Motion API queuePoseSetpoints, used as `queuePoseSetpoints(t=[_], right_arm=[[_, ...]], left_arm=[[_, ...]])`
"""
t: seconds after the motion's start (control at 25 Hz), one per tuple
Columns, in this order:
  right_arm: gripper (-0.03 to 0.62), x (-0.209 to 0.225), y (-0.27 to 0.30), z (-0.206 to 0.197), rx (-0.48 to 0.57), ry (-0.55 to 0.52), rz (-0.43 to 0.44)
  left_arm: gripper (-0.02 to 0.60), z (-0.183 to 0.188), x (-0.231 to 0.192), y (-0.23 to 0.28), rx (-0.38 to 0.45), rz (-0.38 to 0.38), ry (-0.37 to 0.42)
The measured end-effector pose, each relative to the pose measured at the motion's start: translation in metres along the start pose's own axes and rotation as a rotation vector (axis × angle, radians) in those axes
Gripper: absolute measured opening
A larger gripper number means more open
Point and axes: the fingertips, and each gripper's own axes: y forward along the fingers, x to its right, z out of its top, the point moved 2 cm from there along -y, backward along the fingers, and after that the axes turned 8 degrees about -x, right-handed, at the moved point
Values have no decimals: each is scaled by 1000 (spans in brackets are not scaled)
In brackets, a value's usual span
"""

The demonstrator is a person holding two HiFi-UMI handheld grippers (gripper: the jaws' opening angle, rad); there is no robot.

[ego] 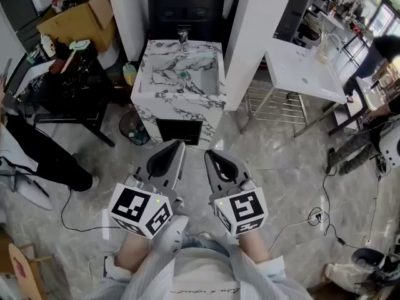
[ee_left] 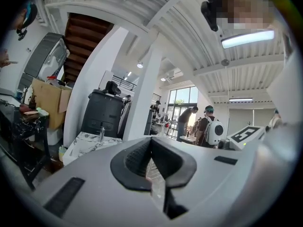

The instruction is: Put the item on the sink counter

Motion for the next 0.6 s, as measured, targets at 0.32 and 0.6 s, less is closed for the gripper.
queuePoseSetpoints(t=[0.32,0.6], right_arm=[[9,19,59,22,-12,20,-79],[9,29,87,18,-56,36,-126]], left_arm=[[15,16,-58,30,-16,-54,14],[15,19,-89,45,-30,-76,4]])
